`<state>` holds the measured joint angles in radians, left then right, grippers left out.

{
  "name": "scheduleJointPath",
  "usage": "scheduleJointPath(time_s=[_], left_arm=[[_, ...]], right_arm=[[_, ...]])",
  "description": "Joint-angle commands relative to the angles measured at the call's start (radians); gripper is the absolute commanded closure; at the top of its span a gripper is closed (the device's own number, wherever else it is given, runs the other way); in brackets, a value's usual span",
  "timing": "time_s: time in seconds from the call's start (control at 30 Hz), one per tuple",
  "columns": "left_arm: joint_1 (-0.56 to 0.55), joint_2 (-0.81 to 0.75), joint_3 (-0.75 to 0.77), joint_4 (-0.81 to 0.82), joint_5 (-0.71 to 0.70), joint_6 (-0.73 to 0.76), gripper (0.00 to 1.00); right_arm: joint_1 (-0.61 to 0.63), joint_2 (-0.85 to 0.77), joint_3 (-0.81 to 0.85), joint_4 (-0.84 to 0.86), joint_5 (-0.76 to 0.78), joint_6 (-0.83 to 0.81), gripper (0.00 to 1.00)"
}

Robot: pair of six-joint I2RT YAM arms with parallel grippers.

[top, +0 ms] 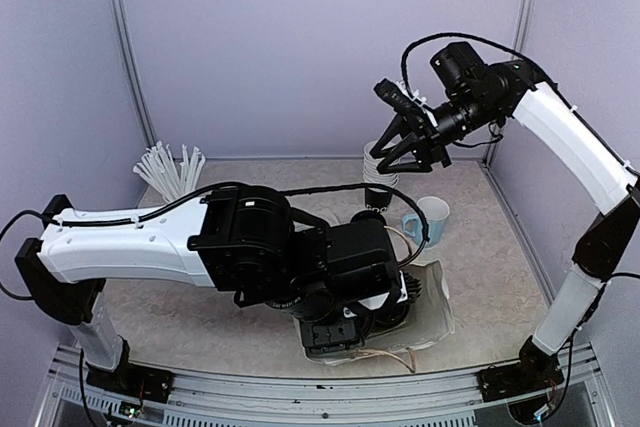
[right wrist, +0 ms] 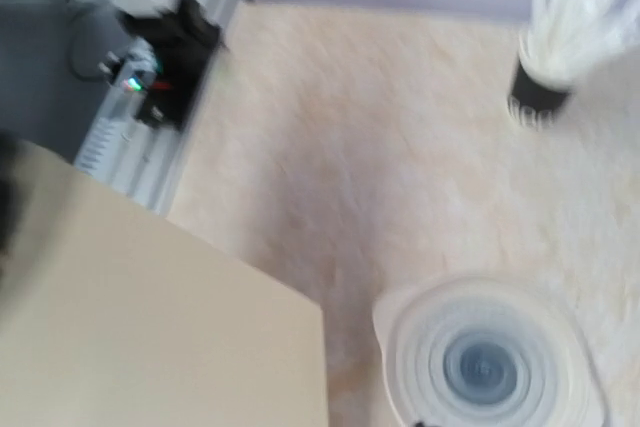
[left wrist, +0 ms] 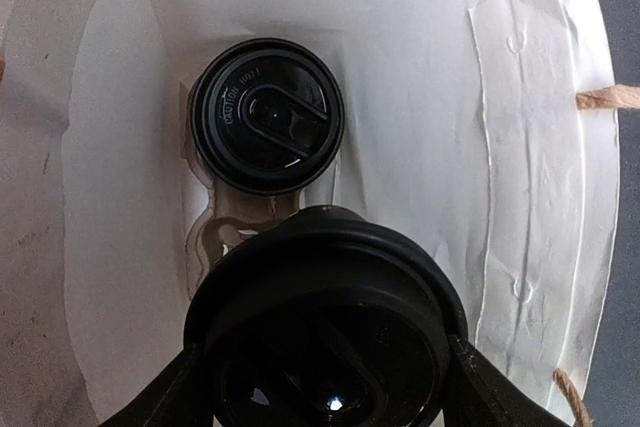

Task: Pack the takeout coffee

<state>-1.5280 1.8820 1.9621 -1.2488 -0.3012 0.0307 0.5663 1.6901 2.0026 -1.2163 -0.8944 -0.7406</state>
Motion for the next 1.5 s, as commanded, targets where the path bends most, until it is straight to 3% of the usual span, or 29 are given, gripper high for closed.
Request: scheduleJointPath(time_s=[0.0,0.17,0.37,0.63,1.2,1.47], left_arm=[[-0.031,-0.016,-0.034,-0.032,-0.087,-0.084,0.49],[-0.072,-0.036,-0.079,-0.018,-0.171,-0.1,0.49],[-0.115,-0.041,-0.109,-0.049,-0.225,-0.08,0.49],[-0.125,-0.109,-0.224,-0.03,-0.301,-0.09,0.5],[-0.157,-0.219,-0.44,0.209,-0.317,0.02,0.52],[-0.173,-0.253,-0.553,0.307,-0.412,0.09,0.53]], right_arm=[[-0.005,0.112,-0.091,0.096,0.101,0.064,0.6],[0.01,0.167,-0.22,0.117,0.152,0.062,0.6],[0.053,0.081,-0.438,0.169,0.184,0.066,0.59],[0.146,0.017,-0.569,0.18,0.205,0.083,0.59],[0.143,0.226,-0.475,0.386,0.415,0.176,0.6],[0.139,0.275,-0.511,0.446,0.388,0.195,0.61]])
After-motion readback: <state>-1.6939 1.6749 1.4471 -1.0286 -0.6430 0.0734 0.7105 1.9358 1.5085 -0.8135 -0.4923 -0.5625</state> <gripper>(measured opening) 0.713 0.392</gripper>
